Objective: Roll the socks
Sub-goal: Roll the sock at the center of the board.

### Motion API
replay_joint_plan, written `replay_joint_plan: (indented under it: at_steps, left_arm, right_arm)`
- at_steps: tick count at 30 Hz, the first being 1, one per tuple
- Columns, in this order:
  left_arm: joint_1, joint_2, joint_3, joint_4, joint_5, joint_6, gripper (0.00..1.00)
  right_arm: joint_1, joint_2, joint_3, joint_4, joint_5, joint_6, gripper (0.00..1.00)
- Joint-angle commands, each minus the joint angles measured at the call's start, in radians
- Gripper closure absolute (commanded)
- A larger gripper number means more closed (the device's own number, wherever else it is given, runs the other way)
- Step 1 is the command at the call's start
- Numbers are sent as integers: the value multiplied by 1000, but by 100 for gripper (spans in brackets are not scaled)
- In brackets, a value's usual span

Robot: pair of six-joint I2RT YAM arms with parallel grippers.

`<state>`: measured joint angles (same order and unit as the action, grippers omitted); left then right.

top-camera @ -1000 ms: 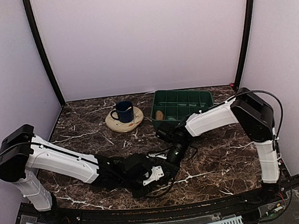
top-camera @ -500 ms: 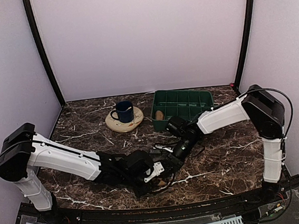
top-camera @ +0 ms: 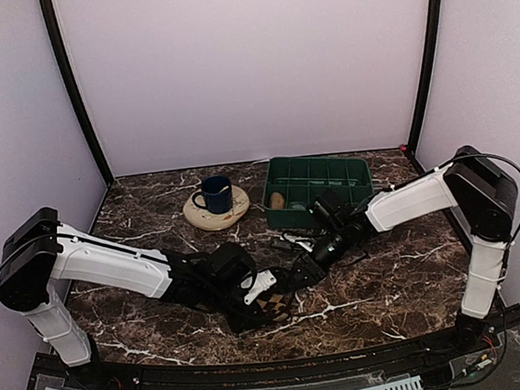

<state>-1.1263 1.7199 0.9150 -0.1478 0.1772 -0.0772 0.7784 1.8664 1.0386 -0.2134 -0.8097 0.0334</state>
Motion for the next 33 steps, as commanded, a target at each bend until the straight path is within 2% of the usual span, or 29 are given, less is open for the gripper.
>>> replay_joint_plan:
  at_steps: [1, 10, 14, 18, 25, 33]
  left_arm:
    - [43, -17, -25, -134, 154, -36, 100]
    - [144, 45, -4, -175, 405, -46, 100]
    - [180, 84, 3, -188, 506, -50, 100]
    - [204, 126, 20, -216, 550, -52, 100]
    - [252, 155, 22, -224, 628, -68, 100]
    - [298, 168, -2, -205, 698, -74, 100]
  right_arm:
    - [-4, -71, -57, 123, 90, 22, 70]
    - [25, -239, -219, 263, 317, 1, 70]
    - [100, -308, -265, 275, 450, -56, 69]
    - [204, -350, -292, 299, 578, -112, 68]
    - [363, -339, -282, 296, 742, -203, 66]
    - [480, -267, -244, 268, 826, -271, 65]
